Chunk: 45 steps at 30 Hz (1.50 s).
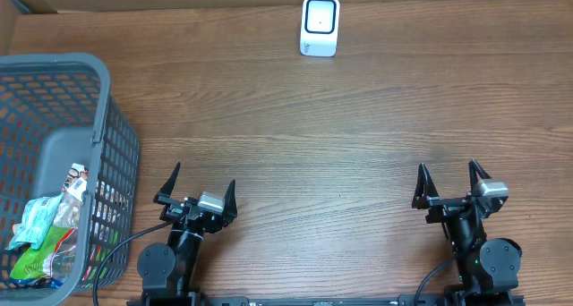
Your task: Scan the item barcode
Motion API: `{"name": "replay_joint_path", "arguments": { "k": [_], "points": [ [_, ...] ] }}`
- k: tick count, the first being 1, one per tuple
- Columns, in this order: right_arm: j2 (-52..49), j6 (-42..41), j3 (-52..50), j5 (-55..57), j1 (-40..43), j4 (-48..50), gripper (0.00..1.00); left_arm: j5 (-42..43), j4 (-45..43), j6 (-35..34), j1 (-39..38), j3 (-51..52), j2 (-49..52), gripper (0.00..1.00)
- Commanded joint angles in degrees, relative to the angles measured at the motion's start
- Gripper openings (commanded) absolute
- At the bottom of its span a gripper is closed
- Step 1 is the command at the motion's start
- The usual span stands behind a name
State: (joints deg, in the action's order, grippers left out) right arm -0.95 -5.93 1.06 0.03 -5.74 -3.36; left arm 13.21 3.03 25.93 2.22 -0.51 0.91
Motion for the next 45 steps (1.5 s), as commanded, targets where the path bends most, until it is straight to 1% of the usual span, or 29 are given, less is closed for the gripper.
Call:
{"name": "replay_joint_path", "arguments": {
  "k": [1, 3, 5, 13, 17, 23, 27, 31, 34, 36, 40, 43, 45],
  "points": [
    [0.24, 0.24, -0.13, 0.33, -0.31, 0.61, 1.0, 1.25, -0.55, -2.23, -0.33, 0.22, -0.57, 1.0],
    [0.24, 0.24, 0.63, 0.33, -0.31, 0.22, 1.0, 1.25, -0.96, -6.45, -0.33, 0.2, -0.57, 1.0],
    [0.24, 0.68, 1.73, 0.33, -0.31, 0.02, 1.0, 1.22, -0.85, -9.09, -0.33, -0.17, -0.57, 1.0],
    [-0.31, 1.73, 7.08, 0.31, -0.28, 0.02, 1.0, 1.22, 1.01, -14.49, -0.33, -6.67, -0.52, 1.0],
    [-2.19, 1.73, 10.21, 0.28, -0.31, -0.02, 1.0, 1.25, 4.57, -14.88, -0.33, -11.52, -0.13, 1.0],
    [-7.67, 1.73, 15.96, 0.28, -0.31, -0.02, 1.0, 1.49, 8.28, -17.79, -0.33, -19.78, 5.2, 1.0],
    [-13.05, 1.75, 21.07, 0.28, -0.31, -1.44, 1.0, 1.95, 10.84, -18.32, -0.33, -27.52, 12.87, 1.0],
    [-19.5, 1.97, 28.3, 0.26, -0.31, -6.49, 1.0, 3.41, 16.59, -18.32, -0.33, -38.16, 23.15, 1.0],
    [-25.35, 1.99, 35.65, -0.5, -0.31, -11.47, 1.0, 3.37, 24.35, -18.34, -0.33, -49.24, 32.92, 1.0],
    [-29.77, 3.87, 41.53, -2.12, -0.31, -15.65, 1.0, 3.37, 30.69, -18.49, -0.33, -57.79, 39.82, 1.0],
    [-39.6, 6.75, 54.55, -2.67, -0.28, -26.47, 1.0, 3.34, 46.36, -18.47, -0.33, -77.37, 54.07, 1.0],
    [-47.56, 6.86, 64.63, -2.71, -0.26, -35.32, 1.0, 4.07, 54.71, -19.21, -0.33, -89.33, 62.47, 1.0],
    [-53.16, 6.86, 71.47, -2.73, -0.24, -41.53, 1.0, 5.03, 58.21, -19.28, -0.33, -94.71, 66.51, 1.0]
  ]
}}
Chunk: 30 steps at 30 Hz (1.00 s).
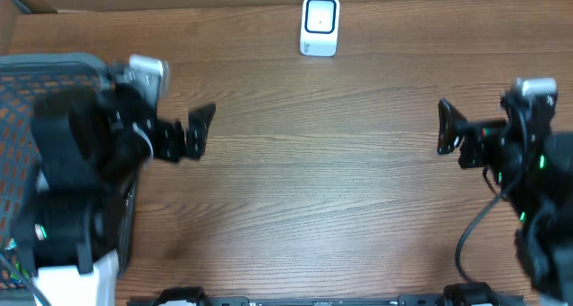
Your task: Scan the item barcode
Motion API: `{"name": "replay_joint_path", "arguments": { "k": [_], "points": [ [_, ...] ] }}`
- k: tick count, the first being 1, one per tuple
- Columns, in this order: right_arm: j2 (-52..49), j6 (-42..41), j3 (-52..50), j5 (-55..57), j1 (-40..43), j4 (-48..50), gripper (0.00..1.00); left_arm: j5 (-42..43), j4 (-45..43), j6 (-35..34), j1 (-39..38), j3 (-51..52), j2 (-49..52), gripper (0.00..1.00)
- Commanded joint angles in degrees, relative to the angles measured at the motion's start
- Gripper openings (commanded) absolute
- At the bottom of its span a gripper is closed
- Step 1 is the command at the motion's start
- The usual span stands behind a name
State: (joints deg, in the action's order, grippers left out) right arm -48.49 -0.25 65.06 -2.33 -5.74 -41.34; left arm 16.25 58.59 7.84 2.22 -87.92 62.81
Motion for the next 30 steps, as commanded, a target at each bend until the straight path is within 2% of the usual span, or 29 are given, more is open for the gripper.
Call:
{"name": "replay_joint_path", "arguments": {
  "k": [1, 4, 7, 9, 11, 12, 13, 15, 18, 21, 23, 27, 28, 30],
  "points": [
    [-8.79, 1.18, 11.43, -0.37, -0.26, -7.17, 1.0, 2.23, 4.55, -1.36, -0.33, -9.25, 6.21, 1.0],
    [-16.35, 1.18, 20.87, -1.86, -0.26, -15.91, 1.0, 3.37, 7.23, -1.77, -0.33, -11.63, 9.29, 1.0],
    [-22.18, 1.16, 27.28, -5.09, -0.26, -21.59, 1.0, 5.03, 10.16, -5.62, -0.35, -11.61, 11.08, 0.99],
    [-24.59, 0.63, 28.65, -6.08, -0.26, -22.99, 1.0, 7.23, 12.15, -7.48, -0.35, -11.61, 12.07, 1.0],
    [-25.77, 0.09, 28.65, -8.31, -0.26, -23.12, 1.0, 10.64, 12.52, -6.27, -0.39, -11.61, 13.18, 1.0],
    [-26.12, 0.07, 28.65, -9.64, -0.26, -23.1, 1.0, 11.91, 12.48, -5.57, -0.37, -11.61, 13.64, 0.98],
    [-26.34, 0.09, 28.65, -10.91, -0.26, -23.1, 1.0, 11.76, 12.31, -5.86, -0.35, -11.65, 14.1, 0.92],
    [-26.51, 0.09, 28.65, -12.24, -0.26, -23.08, 1.0, 8.52, 12.85, -10.23, 0.44, -12.24, 14.47, 0.88],
    [-26.49, 0.11, 28.65, -12.24, -0.26, -23.12, 1.0, -2.62, 16.37, -21.64, 3.21, -15.1, 14.6, 0.86],
    [-26.49, 0.11, 28.65, -12.28, -0.26, -23.32, 1.0, -14.88, 24.22, -32.41, 7.54, -21.0, 14.53, 0.83],
    [-26.49, 0.11, 28.65, -12.35, -0.26, -23.32, 1.0, -20.94, 30.01, -37.2, 10.91, -25.2, 14.53, 0.83],
    [-26.56, 0.09, 28.65, -12.35, -0.26, -23.3, 1.0, -29.88, 38.23, -43.56, 17.81, -29.66, 14.51, 0.88],
    [-26.67, 0.11, 28.65, -12.35, -0.26, -23.3, 1.0, -29.77, 38.23, -42.27, 19.67, -29.11, 14.23, 0.92],
    [-26.77, 0.11, 28.65, -12.35, -0.26, -23.5, 1.0, -29.75, 38.23, -42.34, 22.82, -27.91, 14.14, 0.93]
  ]
}}
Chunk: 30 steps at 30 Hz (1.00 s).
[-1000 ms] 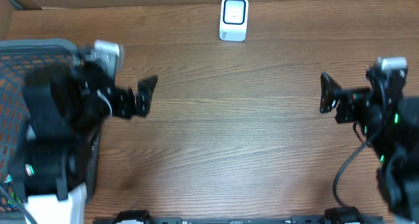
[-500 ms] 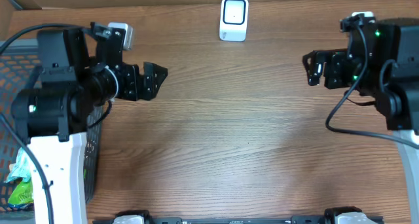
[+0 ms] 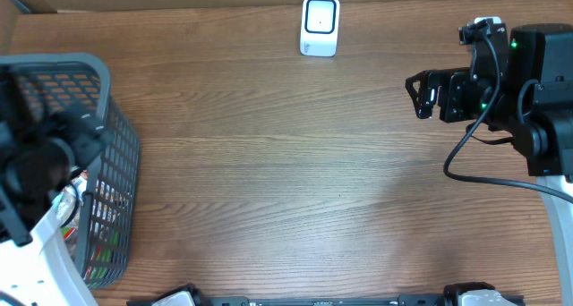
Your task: Scan the item barcode
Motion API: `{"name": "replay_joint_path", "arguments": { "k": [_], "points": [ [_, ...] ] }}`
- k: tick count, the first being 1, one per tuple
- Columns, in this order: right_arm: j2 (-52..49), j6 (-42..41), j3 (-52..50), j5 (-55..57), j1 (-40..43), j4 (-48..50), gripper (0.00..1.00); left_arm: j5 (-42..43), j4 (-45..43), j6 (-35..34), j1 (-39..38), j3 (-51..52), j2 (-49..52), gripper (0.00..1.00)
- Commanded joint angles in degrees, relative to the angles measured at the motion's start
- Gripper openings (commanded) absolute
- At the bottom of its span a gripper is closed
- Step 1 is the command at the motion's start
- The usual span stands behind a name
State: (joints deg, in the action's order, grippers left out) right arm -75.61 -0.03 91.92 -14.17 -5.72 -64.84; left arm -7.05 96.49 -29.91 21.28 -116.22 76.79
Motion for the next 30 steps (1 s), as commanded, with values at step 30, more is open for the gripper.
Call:
{"name": "replay_joint_path", "arguments": {
  "k": [30],
  "points": [
    [-6.75, -0.13, 1.79, -1.44, -0.28, -2.78, 1.0, -7.06, -29.88, -4.42, 32.92, 52.22, 5.64, 1.0]
  ]
}}
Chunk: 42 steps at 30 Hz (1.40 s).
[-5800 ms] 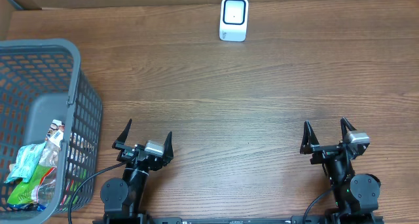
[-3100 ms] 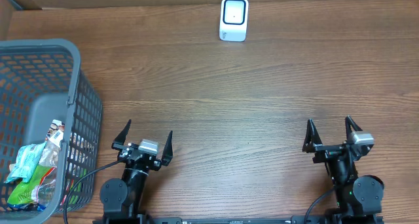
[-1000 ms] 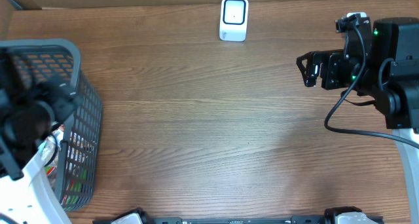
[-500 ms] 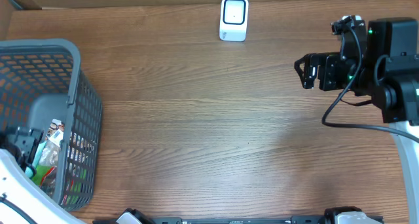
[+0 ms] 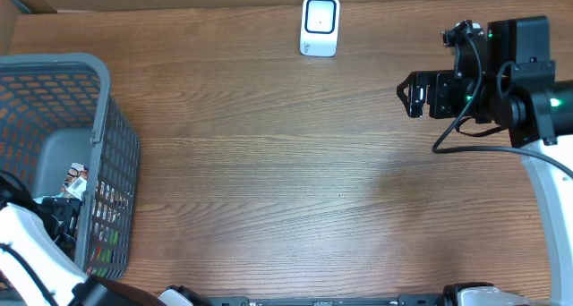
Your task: Scan the item barcode
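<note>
The white barcode scanner stands at the table's far edge, near the middle. Packaged items lie in the grey mesh basket at the left; only a white packet shows beside the arm. My left arm reaches down into the basket from the lower left. Its gripper is a dark shape low among the items, and its fingers cannot be made out. My right gripper hovers at the right, level with the table's far half. It points left and stands open with nothing in it.
The basket's tall mesh wall faces the middle of the table. A cardboard wall runs along the far edge behind the scanner. The right arm's black body and cable hang over the right side.
My left arm has dropped lower in the basket, so more of the basket floor shows. My right gripper has shifted slightly left and is still open.
Both grippers first rested open at the near edge, with packets visible in the basket. Then both arms were raised, the left beside the basket. Later the left was over the basket and the right high at the right. Now the left is down among the items.
</note>
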Motion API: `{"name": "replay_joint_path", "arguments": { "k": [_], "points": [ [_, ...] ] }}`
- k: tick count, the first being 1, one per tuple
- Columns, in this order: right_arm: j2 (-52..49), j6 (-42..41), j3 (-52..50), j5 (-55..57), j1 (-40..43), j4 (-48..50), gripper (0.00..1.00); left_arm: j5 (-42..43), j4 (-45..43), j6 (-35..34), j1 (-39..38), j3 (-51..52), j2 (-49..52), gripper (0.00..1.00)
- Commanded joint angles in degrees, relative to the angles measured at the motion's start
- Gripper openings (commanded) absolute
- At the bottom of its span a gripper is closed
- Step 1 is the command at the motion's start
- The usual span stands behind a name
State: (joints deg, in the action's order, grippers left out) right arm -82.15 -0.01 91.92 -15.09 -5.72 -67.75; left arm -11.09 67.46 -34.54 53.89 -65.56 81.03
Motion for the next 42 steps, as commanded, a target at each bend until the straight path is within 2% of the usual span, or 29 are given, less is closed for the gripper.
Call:
{"name": "replay_joint_path", "arguments": {
  "k": [1, 9, 11, 14, 15, 16, 19, 21, 26, 31, 42],
  "points": [
    [-0.31, -0.15, 1.79, -0.55, -0.28, 0.13, 1.0, -3.04, -1.42, 0.24, 0.31, 2.08, 2.19, 0.99],
    [-0.5, -0.15, 1.79, -0.5, -0.28, 0.13, 1.0, -3.02, -3.98, 0.24, 0.31, 4.07, 9.77, 1.0],
    [-0.5, -0.15, 1.79, -0.48, -0.28, 0.13, 1.0, -3.02, -4.15, 0.26, 0.31, 4.07, 11.74, 0.95],
    [-0.5, -0.15, 1.79, -0.48, -0.28, 0.15, 1.0, -2.8, -4.68, 0.24, 0.17, 4.07, 14.49, 0.76],
    [-0.5, -0.15, 1.79, -0.46, -0.28, 0.15, 1.0, -2.78, -4.76, 0.26, 0.07, 4.07, 15.19, 0.65],
    [-0.5, -0.15, 1.79, -0.46, -0.28, 0.15, 1.0, -2.58, -4.76, 0.26, 0.04, 4.07, 15.54, 0.59],
    [-0.55, -0.15, 1.79, -0.46, -0.28, 0.2, 1.0, -1.22, -4.98, 0.35, 0.04, 3.91, 15.58, 0.28],
    [-0.61, -0.15, 1.79, -0.46, -0.28, 0.37, 1.0, 0.2, -4.96, 1.62, 0.04, 3.26, 15.58, 0.04],
    [-0.92, -0.15, 1.79, -0.46, -0.28, 0.55, 1.0, 6.51, -3.78, 8.24, 0.04, -0.2, 15.58, 0.04],
    [-0.92, -0.15, 1.79, -0.48, -0.28, 0.57, 1.0, 11.28, 1.07, 12.46, 0.04, -8.31, 15.58, 0.04],
    [-0.92, -0.15, 1.79, -0.46, -0.28, 0.96, 1.0, 25.29, 20.15, 22.47, -2.14, -44.33, 15.54, 0.04]
  ]
}}
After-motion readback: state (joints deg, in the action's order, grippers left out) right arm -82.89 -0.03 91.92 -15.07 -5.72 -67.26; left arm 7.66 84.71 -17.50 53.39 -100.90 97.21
